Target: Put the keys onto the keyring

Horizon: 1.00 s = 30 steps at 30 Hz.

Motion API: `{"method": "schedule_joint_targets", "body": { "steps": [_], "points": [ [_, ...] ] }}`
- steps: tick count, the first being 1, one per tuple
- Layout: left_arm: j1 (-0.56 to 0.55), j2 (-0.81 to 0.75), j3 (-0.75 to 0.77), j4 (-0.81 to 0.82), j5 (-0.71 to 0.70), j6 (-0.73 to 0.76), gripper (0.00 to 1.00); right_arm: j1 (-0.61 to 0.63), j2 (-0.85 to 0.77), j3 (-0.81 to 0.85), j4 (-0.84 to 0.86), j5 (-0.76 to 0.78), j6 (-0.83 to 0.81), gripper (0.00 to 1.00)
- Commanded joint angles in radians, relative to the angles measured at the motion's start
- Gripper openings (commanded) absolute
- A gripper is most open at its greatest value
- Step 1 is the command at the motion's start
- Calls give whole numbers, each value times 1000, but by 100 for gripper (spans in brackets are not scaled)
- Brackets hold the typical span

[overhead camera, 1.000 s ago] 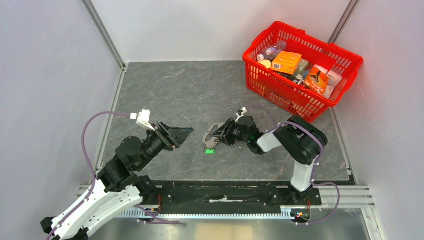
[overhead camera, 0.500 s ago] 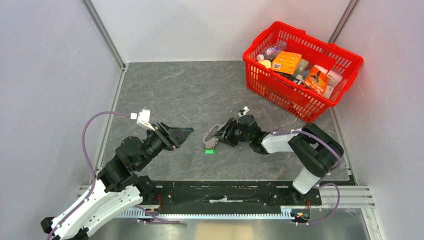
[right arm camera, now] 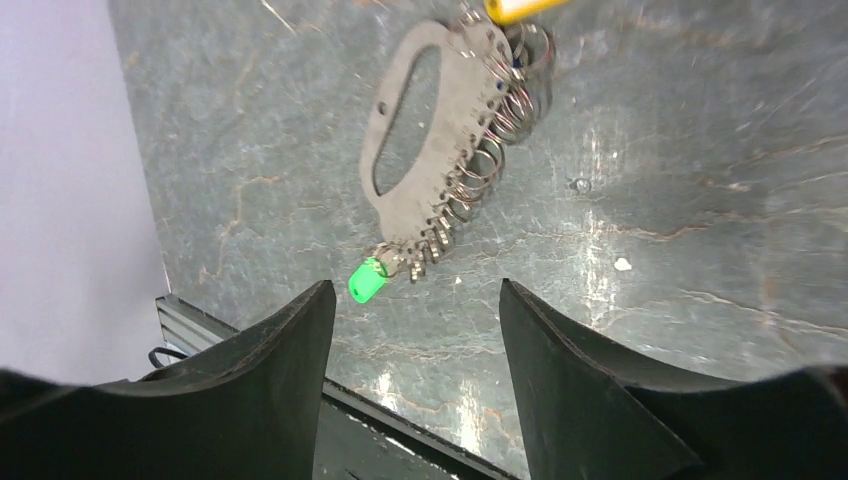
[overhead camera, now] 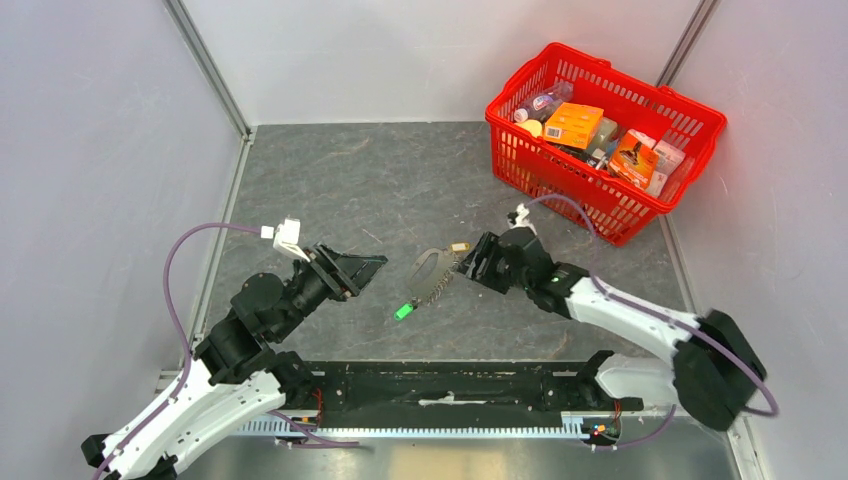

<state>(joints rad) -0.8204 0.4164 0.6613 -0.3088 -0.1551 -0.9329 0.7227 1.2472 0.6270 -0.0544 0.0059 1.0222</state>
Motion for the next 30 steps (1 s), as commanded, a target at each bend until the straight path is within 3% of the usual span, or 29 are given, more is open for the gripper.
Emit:
{"method": "schedule_joint_targets", "body": {
  "steps": [1,6,9,18,24,30],
  "points": [
    [-2,-17,31,-10,-12,36,68,1,-183,95,-221,143,-136,72],
    [-2,-24,31,-25,-6,39,74,0,-338,133,-323,185,-245,97],
    [-2,-24,35,-34,-1,47,83,1,-409,157,-381,193,-301,97],
    [-2,-39,88,-124,-19,100,87,0,-650,233,-605,279,-408,97],
    [-2,-45,111,-162,-33,139,87,1,-682,326,-764,371,-427,97],
    [-2,-47,139,-210,-57,180,88,0,-686,361,-783,396,-455,97]
  ]
}}
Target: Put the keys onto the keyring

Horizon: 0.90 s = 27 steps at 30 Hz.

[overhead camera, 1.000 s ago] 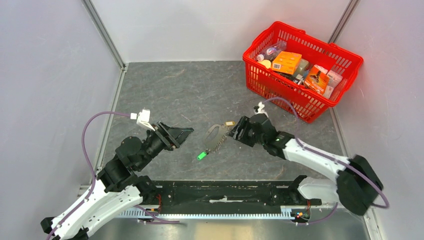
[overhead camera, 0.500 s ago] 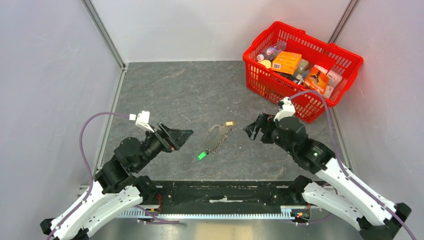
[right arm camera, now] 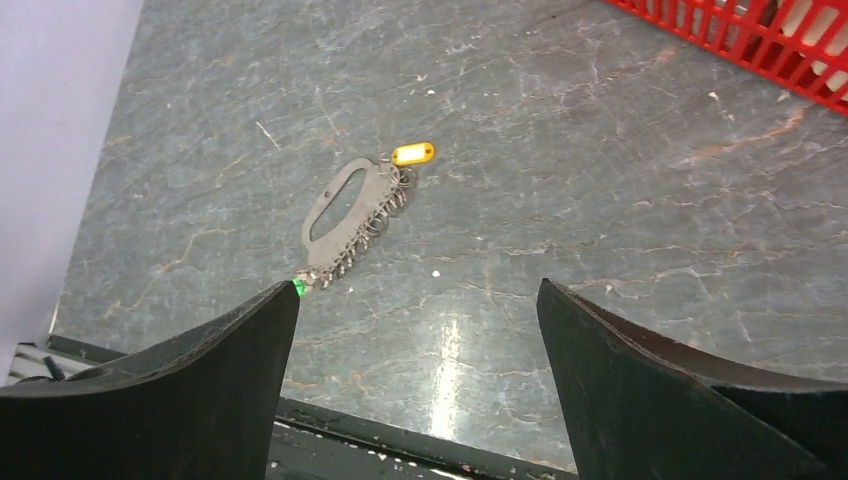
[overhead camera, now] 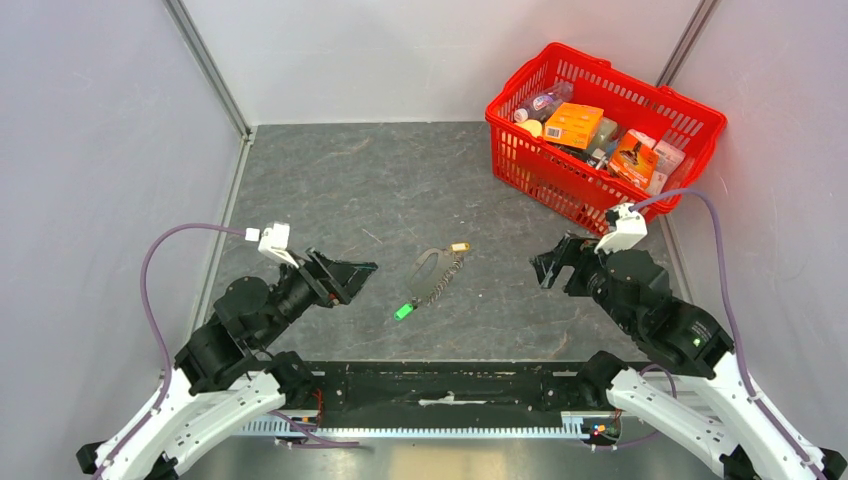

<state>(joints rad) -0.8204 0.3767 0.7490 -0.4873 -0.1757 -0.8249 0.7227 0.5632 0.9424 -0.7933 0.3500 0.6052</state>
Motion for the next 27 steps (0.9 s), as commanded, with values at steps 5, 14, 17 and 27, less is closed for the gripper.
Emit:
{"method": "schedule_joint_targets", "body": {
  "steps": [5,14,17,27],
  "points": [
    [-2,-3,64,-40,-45,96,89,0,22,66,-54,63,-30,97],
    [-2,14,63,-12,-29,119,89,1,24,108,-100,72,-25,97],
    [-2,19,55,7,-20,122,89,1,25,119,-112,66,-26,97],
    [-2,64,64,55,-3,154,89,1,57,178,-156,59,-31,97]
  ]
}}
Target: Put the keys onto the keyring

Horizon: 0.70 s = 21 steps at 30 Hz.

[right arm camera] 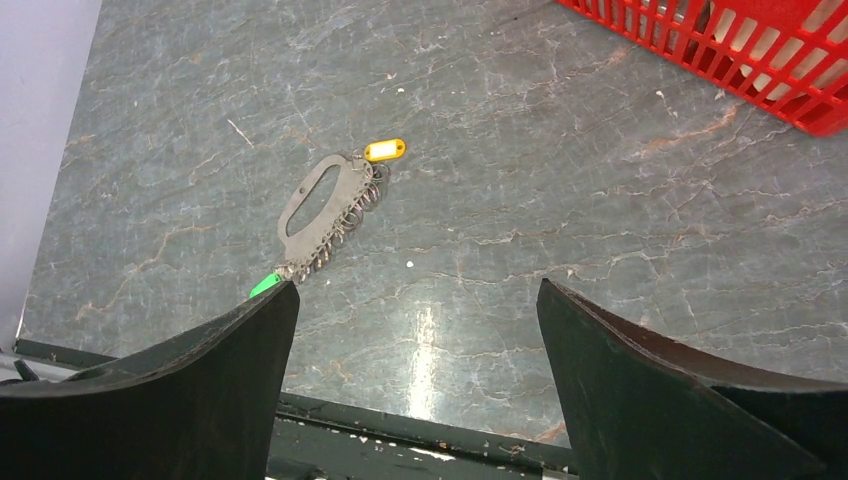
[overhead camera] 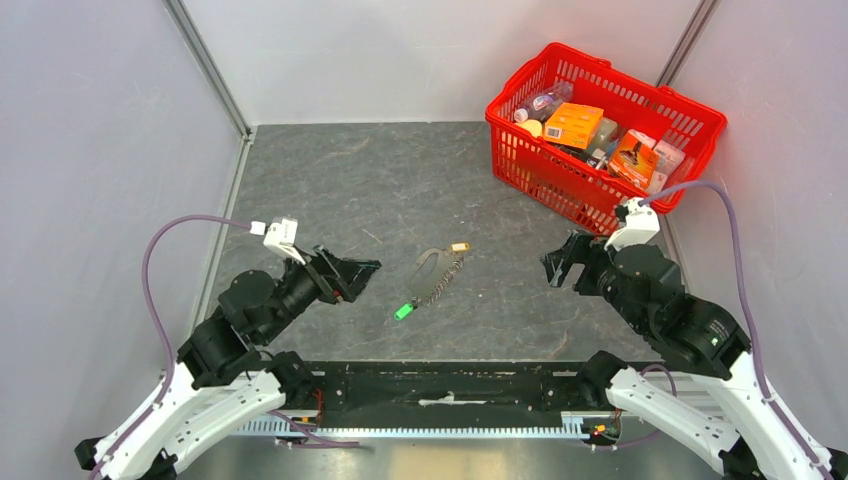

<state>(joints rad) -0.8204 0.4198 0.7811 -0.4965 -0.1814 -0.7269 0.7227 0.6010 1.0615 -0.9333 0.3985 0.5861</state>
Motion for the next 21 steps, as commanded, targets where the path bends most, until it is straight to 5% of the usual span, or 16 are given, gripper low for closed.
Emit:
{"method": "schedule_joint_targets", "body": {
  "steps": [1,21],
  "points": [
    [-2,25,33,68,5,59,89,0,27,66,-20,7,-13,97],
    [-2,12,48,14,-4,44,89,1,88,80,38,-28,-43,97]
  ]
}}
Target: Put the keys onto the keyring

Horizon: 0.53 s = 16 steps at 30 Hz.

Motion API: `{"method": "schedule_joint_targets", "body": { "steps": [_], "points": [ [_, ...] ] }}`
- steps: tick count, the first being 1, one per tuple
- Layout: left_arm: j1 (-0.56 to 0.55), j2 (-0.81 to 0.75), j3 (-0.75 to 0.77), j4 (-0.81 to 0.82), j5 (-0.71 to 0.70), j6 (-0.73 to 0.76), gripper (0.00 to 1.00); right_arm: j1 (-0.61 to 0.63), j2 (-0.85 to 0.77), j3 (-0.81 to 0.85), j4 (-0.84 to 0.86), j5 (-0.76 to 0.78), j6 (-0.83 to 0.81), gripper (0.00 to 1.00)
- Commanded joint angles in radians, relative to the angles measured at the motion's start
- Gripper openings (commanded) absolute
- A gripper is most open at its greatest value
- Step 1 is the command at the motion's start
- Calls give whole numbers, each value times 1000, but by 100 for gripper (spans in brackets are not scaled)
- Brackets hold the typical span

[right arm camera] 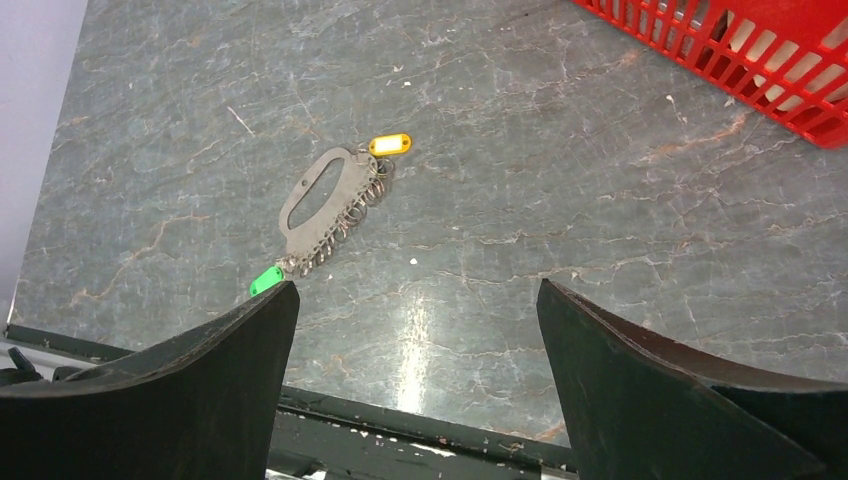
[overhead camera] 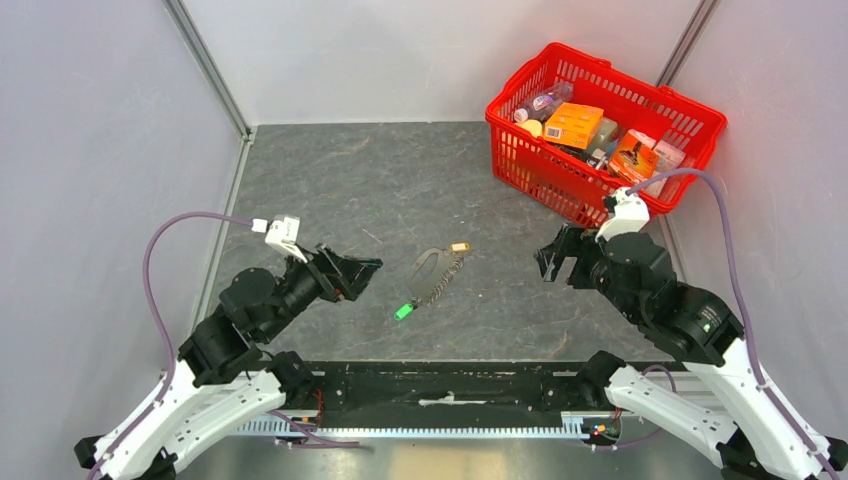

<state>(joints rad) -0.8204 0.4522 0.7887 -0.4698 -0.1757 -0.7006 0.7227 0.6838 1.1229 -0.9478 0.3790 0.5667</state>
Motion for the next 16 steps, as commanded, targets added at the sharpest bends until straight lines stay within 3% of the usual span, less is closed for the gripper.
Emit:
{"method": "schedule_joint_targets", "body": {
  "steps": [1,16],
  "points": [
    [-2,-25,44,-24,-12,16,89,1,6,19,58,-9,-27,97],
    [-2,-80,75,-104,-49,-12,89,1,18,63,9,-40,-68,97]
  ]
}}
